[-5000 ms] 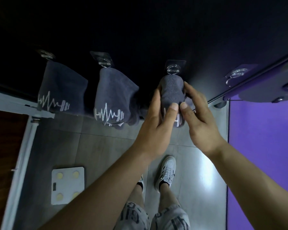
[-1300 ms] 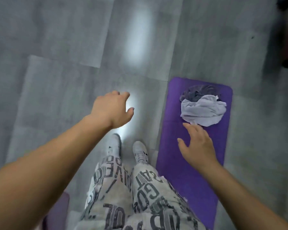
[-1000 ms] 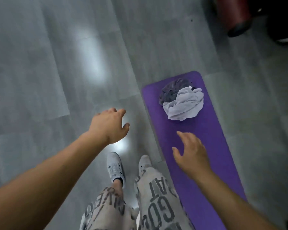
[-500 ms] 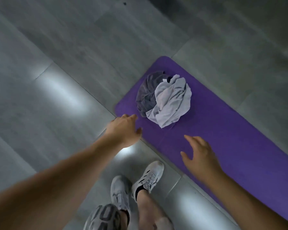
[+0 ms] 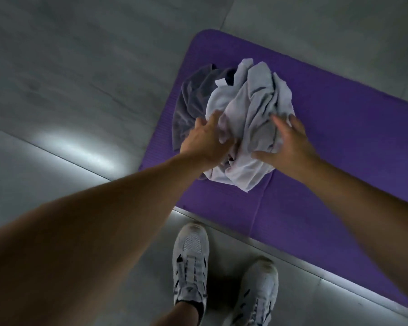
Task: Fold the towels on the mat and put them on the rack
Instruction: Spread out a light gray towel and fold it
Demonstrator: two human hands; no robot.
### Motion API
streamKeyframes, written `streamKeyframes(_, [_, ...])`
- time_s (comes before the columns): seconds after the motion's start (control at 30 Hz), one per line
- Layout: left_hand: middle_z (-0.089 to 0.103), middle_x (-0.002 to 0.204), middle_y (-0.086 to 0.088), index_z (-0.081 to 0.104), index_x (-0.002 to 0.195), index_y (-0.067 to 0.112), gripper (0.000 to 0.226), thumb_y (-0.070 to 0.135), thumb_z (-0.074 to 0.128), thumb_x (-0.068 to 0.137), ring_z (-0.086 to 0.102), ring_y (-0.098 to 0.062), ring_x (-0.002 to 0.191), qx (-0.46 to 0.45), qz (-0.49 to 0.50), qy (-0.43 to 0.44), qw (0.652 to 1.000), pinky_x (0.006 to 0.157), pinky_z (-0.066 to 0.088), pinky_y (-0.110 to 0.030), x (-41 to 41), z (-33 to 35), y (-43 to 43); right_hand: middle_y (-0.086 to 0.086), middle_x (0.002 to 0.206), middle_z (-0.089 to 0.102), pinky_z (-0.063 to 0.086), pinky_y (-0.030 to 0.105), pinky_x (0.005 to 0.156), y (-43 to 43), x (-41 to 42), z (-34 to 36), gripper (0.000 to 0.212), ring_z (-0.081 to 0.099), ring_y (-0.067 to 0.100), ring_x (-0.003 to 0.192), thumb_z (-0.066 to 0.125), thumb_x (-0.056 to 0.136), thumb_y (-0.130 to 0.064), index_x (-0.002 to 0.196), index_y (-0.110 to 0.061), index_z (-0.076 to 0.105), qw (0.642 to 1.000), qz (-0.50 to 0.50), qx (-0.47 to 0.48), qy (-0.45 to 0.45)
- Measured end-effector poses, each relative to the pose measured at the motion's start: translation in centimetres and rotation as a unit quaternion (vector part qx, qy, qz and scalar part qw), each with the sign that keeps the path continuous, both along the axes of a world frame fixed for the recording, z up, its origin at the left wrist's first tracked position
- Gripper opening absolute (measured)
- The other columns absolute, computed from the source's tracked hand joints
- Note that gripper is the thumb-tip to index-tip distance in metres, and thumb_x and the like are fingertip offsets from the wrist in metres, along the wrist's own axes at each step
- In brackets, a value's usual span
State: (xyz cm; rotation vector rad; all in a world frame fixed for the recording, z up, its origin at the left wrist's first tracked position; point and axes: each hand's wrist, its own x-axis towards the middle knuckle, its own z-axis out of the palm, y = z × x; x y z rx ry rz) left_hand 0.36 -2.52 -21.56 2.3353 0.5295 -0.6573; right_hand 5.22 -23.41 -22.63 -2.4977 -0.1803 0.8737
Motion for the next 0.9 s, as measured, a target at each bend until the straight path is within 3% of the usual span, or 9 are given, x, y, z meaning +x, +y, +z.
streamKeyframes(0.07, [0.044,0.135,-0.006,0.038,0.142,0.036,0.063,0.062,0.059,0.089,0.057,-0.028,0.112,-0.022,0.0,0.001,1.0,0.088,0.05,-0.041,1.4,-1.4,-0.5,0.006,0.158,0.022,0.035,0.045,0.114,0.5,1.1,-1.5,0.095,0.028,0.032,0.145,0.087,0.07,-0.05,0.149,-0.032,0.039,1.0,-0.012,0.011,-0.018])
streamKeyframes(0.17, [0.046,0.132,-0.011,0.05,0.131,0.024,0.053,0.058,0.058,0.091,0.056,-0.031,0.11,-0.039,0.043,0.015,0.998,0.086,0.047,-0.038,2.5,-1.9,-1.5,0.005,0.138,0.042,0.038,0.034,0.103,0.3,1.4,-2.5,0.053,0.042,0.031,0.129,0.084,0.078,-0.036,0.124,-0.02,0.064,0.996,-0.024,0.034,-0.079])
streamKeyframes(0.23, [0.045,0.131,-0.013,0.054,0.128,0.023,0.047,0.053,0.06,0.092,0.056,-0.032,0.105,-0.044,0.075,0.026,0.996,0.089,0.049,-0.039,2.8,-1.1,-2.0,-0.002,0.124,0.047,0.037,0.027,0.092,-0.1,1.3,-2.1,0.03,0.046,0.028,0.121,0.08,0.084,-0.03,0.108,-0.017,0.069,0.994,-0.03,0.05,-0.096])
streamKeyframes(0.3, [0.043,0.129,-0.01,0.056,0.126,0.024,0.044,0.052,0.061,0.093,0.055,-0.029,0.092,-0.039,0.084,0.027,0.995,0.087,0.049,-0.038,2.9,0.4,-2.5,-0.007,0.11,0.049,0.04,0.027,0.085,-0.5,1.4,-0.8,0.02,0.051,0.026,0.111,0.077,0.086,-0.029,0.1,-0.017,0.069,0.991,-0.028,0.071,-0.11])
streamKeyframes(0.53, [0.046,0.123,-0.007,0.059,0.116,0.022,0.037,0.052,0.06,0.095,0.052,-0.017,0.085,-0.059,0.094,-0.015,0.994,0.077,0.048,-0.035,2.3,8.3,-3.1,-0.007,0.093,0.057,0.045,0.026,0.071,-2.0,0.3,7.7,0.016,0.055,0.017,0.09,0.075,0.087,-0.028,0.09,-0.017,0.063,0.981,-0.057,0.109,-0.15])
streamKeyframes(0.63, [0.057,0.115,-0.007,0.058,0.094,0.029,0.023,0.051,0.062,0.092,0.06,-0.018,0.084,-0.119,0.098,-0.049,0.987,0.069,0.048,-0.03,1.5,12.2,-3.8,-0.008,0.087,0.057,0.04,0.015,0.069,-2.7,-0.9,12.6,0.015,0.053,0.015,0.085,0.074,0.087,-0.026,0.088,-0.018,0.061,0.979,-0.083,0.116,-0.148])
streamKeyframes(0.73, [0.063,0.097,-0.004,0.049,0.078,0.035,0.024,0.051,0.063,0.091,0.059,-0.011,0.076,-0.158,0.094,-0.063,0.981,0.061,0.042,-0.022,0.5,16.3,-5.5,-0.013,0.086,0.056,0.037,0.006,0.068,-4.4,-2.3,17.6,0.014,0.051,0.008,0.081,0.076,0.086,-0.022,0.09,-0.019,0.063,0.977,-0.121,0.118,-0.134])
streamKeyframes(0.9, [0.061,0.095,-0.005,0.048,0.073,0.035,0.026,0.053,0.061,0.088,0.058,-0.015,0.078,-0.156,0.05,-0.118,0.98,0.064,0.049,-0.027,-0.3,22.1,-10.3,-0.015,0.083,0.054,0.037,0.005,0.064,-9.1,-4.7,24.7,0.016,0.05,0.002,0.081,0.077,0.087,-0.021,0.087,-0.022,0.061,0.975,-0.152,0.107,-0.12])
